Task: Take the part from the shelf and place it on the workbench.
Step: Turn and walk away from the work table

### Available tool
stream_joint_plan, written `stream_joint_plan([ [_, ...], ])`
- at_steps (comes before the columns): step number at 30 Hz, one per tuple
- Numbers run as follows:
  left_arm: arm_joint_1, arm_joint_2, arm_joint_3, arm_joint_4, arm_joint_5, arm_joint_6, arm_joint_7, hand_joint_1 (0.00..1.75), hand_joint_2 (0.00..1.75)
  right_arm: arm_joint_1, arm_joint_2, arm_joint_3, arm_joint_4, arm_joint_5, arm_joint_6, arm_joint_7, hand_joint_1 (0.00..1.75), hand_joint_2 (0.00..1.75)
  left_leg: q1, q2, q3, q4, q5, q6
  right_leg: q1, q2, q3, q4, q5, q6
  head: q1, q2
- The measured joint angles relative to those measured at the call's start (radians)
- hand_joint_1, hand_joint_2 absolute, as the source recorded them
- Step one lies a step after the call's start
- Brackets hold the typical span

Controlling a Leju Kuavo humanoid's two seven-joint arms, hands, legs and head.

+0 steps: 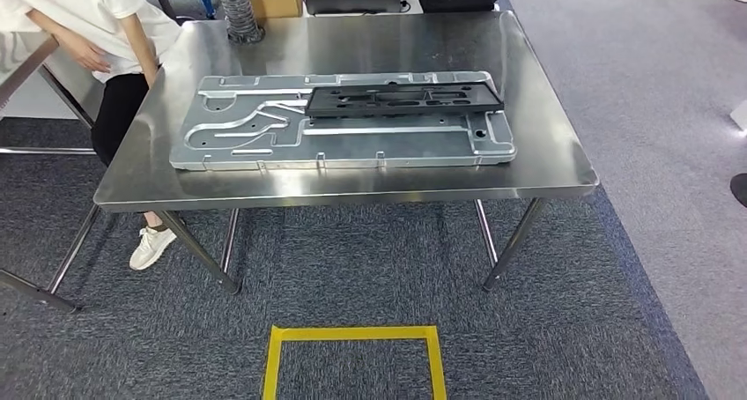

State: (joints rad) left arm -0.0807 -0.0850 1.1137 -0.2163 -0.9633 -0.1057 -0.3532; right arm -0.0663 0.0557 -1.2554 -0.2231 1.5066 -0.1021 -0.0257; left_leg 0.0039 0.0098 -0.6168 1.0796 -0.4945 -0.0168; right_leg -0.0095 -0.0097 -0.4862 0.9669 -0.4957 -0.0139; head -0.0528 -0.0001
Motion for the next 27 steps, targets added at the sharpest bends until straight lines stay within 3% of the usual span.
stream_joint_plan([
  [2, 0.001, 0.0, 0.0, 0.0, 0.001, 0.002, 0.001, 0.0, 0.0, -0.002, 0.0, 0.002, 0.0, 0.001, 0.003, -0.024, 0.0, 0.0, 0.003, -0.001, -0.03, 0.12, -0.092, -0.007, 0.004, -0.002, -0.027, 0.002, 0.02, -0.007, 0.0, 0.0],
  [3, 0.001, 0.0, 0.001, 0.0, 0.002, 0.002, 0.001, 0.0, 0.0, -0.003, 0.0, 0.003, 0.001, 0.001, 0.004, -0.036, 0.0, 0.0, 0.004, -0.001, -0.036, 0.171, -0.113, -0.009, 0.006, -0.002, -0.041, 0.004, 0.03, -0.006, 0.0, 0.0],
  [4, 0.001, 0.0, 0.001, 0.0, 0.003, 0.002, 0.001, 0.0, 0.0, -0.003, 0.0, 0.003, 0.002, 0.0, 0.005, -0.044, 0.0, 0.0, 0.004, -0.001, -0.029, 0.194, -0.109, -0.01, 0.007, -0.003, -0.056, 0.008, 0.039, -0.006, 0.0, 0.0],
  [5, 0.001, 0.002, 0.002, 0.0, 0.003, 0.002, 0.001, 0.0, 0.0, -0.004, 0.001, 0.003, 0.003, -0.002, 0.006, -0.052, 0.0, 0.0, 0.005, -0.001, -0.007, 0.184, -0.086, -0.01, 0.007, -0.003, -0.072, 0.013, 0.048, -0.004, 0.0, 0.0],
  [7, 0.0, 0.006, 0.002, 0.0, 0.003, 0.0, 0.0, 0.0, 0.0, -0.006, 0.006, 0.003, 0.007, -0.005, 0.006, -0.059, 0.0, 0.0, 0.004, -0.001, 0.082, 0.075, -0.039, -0.005, 0.007, -0.002, -0.1, 0.026, 0.062, 0.001, 0.0, 0.0],
  [9, -0.002, 0.01, 0.002, 0.0, 0.003, -0.003, -0.002, 0.0, 0.0, -0.008, 0.014, 0.003, 0.01, -0.009, 0.008, -0.058, 0.0, 0.0, 0.001, -0.002, 0.165, -0.055, -0.04, 0.005, 0.01, -0.003, -0.118, 0.037, 0.075, 0.01, 0.0, 0.0],
  [11, -0.001, 0.014, 0.002, 0.0, 0.004, -0.003, -0.005, 0.0, 0.0, -0.01, 0.021, 0.003, 0.014, -0.011, 0.013, -0.045, 0.0, 0.0, -0.004, -0.002, 0.185, -0.105, -0.05, 0.018, 0.01, -0.004, -0.125, 0.04, 0.09, 0.021, 0.0, 0.0],
  [13, 0.001, 0.017, 0.004, 0.0, 0.008, -0.002, -0.008, 0.0, 0.0, -0.01, 0.028, 0.003, 0.018, -0.011, 0.02, -0.024, 0.0, 0.0, -0.001, 0.001, 0.172, -0.107, -0.035, 0.035, 0.009, -0.002, -0.132, 0.043, 0.092, 0.032, 0.0, 0.0],
  [14, 0.002, 0.018, 0.005, 0.0, 0.011, -0.001, -0.01, 0.0, 0.0, -0.009, 0.031, 0.003, 0.019, -0.009, 0.023, -0.008, 0.0, 0.0, 0.001, 0.002, 0.162, -0.11, -0.023, 0.044, 0.007, 0.001, -0.14, 0.061, 0.067, 0.038, 0.0, 0.0],
  [15, 0.003, 0.02, 0.006, 0.0, 0.013, 0.001, -0.011, 0.0, 0.0, -0.008, 0.035, 0.004, 0.021, -0.006, 0.027, 0.007, 0.0, 0.0, 0.003, 0.004, 0.15, -0.112, -0.011, 0.052, 0.004, 0.003, -0.152, 0.098, 0.025, 0.044, 0.0, 0.0],
  [17, 0.003, 0.024, 0.009, 0.0, 0.016, 0.006, -0.013, 0.0, 0.0, -0.007, 0.042, 0.007, 0.025, 0.003, 0.034, 0.034, 0.0, 0.0, 0.0, 0.005, 0.123, -0.111, 0.01, 0.059, -0.002, 0.006, -0.182, 0.216, -0.078, 0.053, 0.0, 0.0],
  [18, 0.004, 0.025, 0.01, 0.0, 0.017, 0.009, -0.013, 0.0, 0.0, -0.006, 0.045, 0.01, 0.026, 0.006, 0.036, 0.043, 0.0, 0.0, -0.001, 0.005, 0.109, -0.109, 0.02, 0.058, -0.004, 0.006, -0.192, 0.275, -0.105, 0.057, 0.0, 0.0],
  [19, 0.005, 0.027, 0.011, 0.0, 0.017, 0.011, -0.013, 0.0, 0.0, -0.007, 0.047, 0.012, 0.027, 0.008, 0.038, 0.051, 0.0, 0.0, -0.001, 0.005, 0.094, -0.106, 0.03, 0.056, -0.006, 0.006, -0.19, 0.311, -0.107, 0.059, 0.0, 0.0],
  [20, 0.005, 0.029, 0.012, 0.0, 0.017, 0.013, -0.013, 0.0, 0.0, -0.007, 0.048, 0.014, 0.028, 0.008, 0.039, 0.057, 0.0, 0.0, -0.001, 0.005, 0.079, -0.101, 0.039, 0.054, -0.007, 0.006, -0.172, 0.315, -0.088, 0.06, 0.0, 0.0],
  [22, 0.005, 0.033, 0.014, 0.0, 0.013, 0.017, -0.014, 0.0, 0.0, -0.009, 0.051, 0.016, 0.028, 0.006, 0.04, 0.058, 0.0, 0.0, -0.001, 0.005, 0.051, -0.09, 0.055, 0.048, -0.008, 0.006, -0.088, 0.221, -0.037, 0.057, 0.0, 0.0],
  [24, 0.005, 0.038, 0.015, 0.0, 0.004, 0.021, -0.015, 0.0, 0.0, -0.014, 0.056, 0.017, 0.028, -0.003, 0.038, 0.038, 0.0, 0.0, -0.003, 0.005, 0.029, -0.077, 0.067, 0.038, -0.004, 0.006, 0.012, 0.075, -0.034, 0.047, 0.0, 0.0],
  [25, 0.005, 0.043, 0.015, 0.0, -0.002, 0.023, -0.016, 0.0, 0.0, -0.017, 0.06, 0.017, 0.029, -0.009, 0.035, 0.023, 0.0, 0.0, -0.004, 0.005, 0.023, -0.074, 0.074, 0.032, 0.0, 0.006, 0.039, 0.028, -0.042, 0.041, 0.0, 0.0],
  [27, 0.004, 0.053, 0.015, 0.0, -0.013, 0.024, -0.017, 0.0, 0.0, -0.02, 0.071, 0.017, 0.03, -0.022, 0.029, 0.001, 0.0, 0.0, -0.002, 0.006, 0.016, -0.074, 0.091, 0.018, 0.005, 0.005, 0.044, 0.0, -0.043, 0.026, 0.0, 0.0],
])
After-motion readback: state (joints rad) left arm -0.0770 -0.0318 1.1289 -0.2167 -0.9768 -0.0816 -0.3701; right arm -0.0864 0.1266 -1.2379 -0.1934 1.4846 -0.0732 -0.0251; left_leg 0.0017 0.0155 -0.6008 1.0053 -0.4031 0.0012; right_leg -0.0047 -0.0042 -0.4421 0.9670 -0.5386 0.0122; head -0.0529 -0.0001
